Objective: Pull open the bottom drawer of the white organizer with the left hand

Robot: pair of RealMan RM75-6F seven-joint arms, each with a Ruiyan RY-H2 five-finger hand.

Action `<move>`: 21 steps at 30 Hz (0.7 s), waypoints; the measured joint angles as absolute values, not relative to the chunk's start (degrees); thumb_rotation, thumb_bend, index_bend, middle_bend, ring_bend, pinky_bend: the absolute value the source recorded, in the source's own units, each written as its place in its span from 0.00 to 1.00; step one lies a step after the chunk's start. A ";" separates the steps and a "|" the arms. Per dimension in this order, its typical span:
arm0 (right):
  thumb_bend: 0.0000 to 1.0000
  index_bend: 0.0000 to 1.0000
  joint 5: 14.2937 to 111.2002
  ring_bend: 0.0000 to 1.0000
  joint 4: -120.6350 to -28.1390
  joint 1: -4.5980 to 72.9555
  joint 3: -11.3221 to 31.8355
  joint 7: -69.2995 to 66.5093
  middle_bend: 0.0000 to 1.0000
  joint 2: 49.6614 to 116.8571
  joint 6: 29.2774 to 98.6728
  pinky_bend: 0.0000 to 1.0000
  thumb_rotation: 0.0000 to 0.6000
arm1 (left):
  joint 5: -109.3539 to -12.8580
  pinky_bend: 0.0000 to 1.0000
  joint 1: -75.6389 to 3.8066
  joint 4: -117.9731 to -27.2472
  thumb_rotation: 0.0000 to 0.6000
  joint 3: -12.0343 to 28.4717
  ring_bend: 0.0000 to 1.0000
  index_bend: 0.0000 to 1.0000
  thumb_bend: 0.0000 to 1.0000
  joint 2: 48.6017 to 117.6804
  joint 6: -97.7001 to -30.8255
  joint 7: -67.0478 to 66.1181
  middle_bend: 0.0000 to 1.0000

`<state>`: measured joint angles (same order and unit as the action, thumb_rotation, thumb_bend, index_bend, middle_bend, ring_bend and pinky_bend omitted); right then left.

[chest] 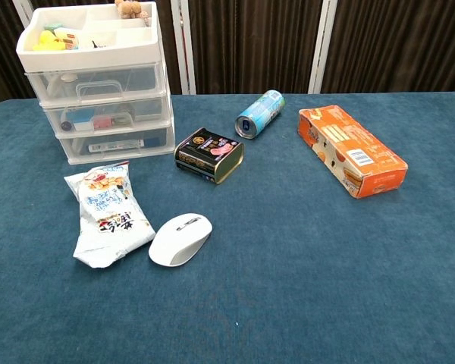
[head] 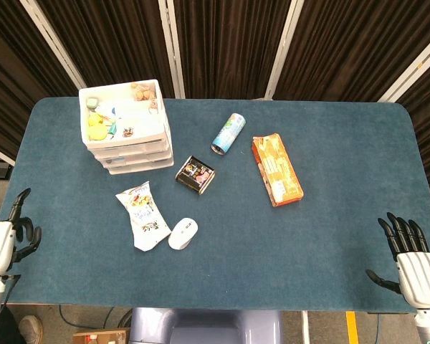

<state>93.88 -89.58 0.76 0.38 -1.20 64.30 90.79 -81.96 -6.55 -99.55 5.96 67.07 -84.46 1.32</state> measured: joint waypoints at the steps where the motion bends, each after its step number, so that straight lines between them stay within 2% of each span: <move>1: 0.09 0.00 94.01 0.00 -89.64 0.75 0.35 -1.37 0.00 64.21 90.86 0.00 1.00 | -80.73 0.89 -7.17 -100.70 1.00 6.43 0.89 0.08 0.52 67.18 -83.04 1.45 0.95; 10: 0.09 0.00 94.39 0.00 -89.92 0.92 0.08 -1.82 0.00 64.00 90.52 0.00 1.00 | -66.40 0.93 -12.90 -110.50 1.00 11.22 0.93 0.07 0.53 69.06 -73.20 1.87 0.98; 21: 0.09 0.00 94.21 0.00 -90.42 1.36 0.02 -3.67 0.00 63.30 89.66 0.00 1.00 | -39.09 0.93 -24.08 -113.89 1.00 21.39 0.93 0.05 0.53 77.35 -66.34 0.34 0.98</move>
<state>94.21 -90.42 1.36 0.02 -3.67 63.30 89.66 -39.09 -24.08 -113.89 21.39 77.35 -66.34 0.34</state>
